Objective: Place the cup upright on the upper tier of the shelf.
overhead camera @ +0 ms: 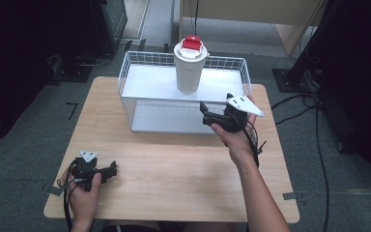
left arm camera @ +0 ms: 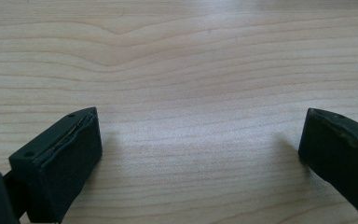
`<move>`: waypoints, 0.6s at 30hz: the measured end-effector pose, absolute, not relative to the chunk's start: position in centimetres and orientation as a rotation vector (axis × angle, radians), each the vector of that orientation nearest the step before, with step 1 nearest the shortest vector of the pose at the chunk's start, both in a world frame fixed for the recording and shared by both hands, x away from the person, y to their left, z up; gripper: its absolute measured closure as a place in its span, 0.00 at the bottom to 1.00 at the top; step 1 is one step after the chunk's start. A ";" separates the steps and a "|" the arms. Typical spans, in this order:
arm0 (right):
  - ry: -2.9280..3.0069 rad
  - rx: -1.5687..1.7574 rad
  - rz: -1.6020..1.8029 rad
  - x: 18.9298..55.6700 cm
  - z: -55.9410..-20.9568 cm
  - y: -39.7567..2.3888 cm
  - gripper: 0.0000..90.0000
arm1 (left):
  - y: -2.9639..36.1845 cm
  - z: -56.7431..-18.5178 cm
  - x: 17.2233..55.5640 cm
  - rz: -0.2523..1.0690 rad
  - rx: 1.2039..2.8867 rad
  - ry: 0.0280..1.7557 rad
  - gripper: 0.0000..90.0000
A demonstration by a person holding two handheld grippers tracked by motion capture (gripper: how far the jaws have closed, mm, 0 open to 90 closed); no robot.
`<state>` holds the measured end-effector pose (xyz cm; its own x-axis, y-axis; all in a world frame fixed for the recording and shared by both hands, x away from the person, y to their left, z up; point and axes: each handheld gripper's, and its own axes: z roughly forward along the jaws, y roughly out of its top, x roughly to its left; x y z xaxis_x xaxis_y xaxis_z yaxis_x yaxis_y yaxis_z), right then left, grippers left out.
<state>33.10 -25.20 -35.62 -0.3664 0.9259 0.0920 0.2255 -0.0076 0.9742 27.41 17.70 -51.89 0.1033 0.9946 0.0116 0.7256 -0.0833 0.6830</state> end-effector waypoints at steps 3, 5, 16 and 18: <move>1.640 1.210 1.394 32.5 -35.9 -25.5 0.04 | 17.7 -51.9 27.4 0.675 1.866 1.675 0.00; 1.646 1.207 1.380 31.8 -36.3 -26.0 0.04 | 17.7 -51.9 27.4 0.675 1.865 1.674 0.00; 1.640 1.263 1.356 29.3 -38.9 -27.9 0.04 | 17.7 -51.9 27.4 0.673 1.866 1.675 0.00; 1.629 1.290 1.350 28.9 -39.5 -28.5 0.04 | 17.7 -51.9 27.4 0.674 1.862 1.675 0.00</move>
<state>28.89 -28.50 -39.52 -0.3036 0.9473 0.1022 0.2761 -0.0151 0.9610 27.42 17.68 -51.91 0.1016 0.9948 0.0097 0.7242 -0.0806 0.6848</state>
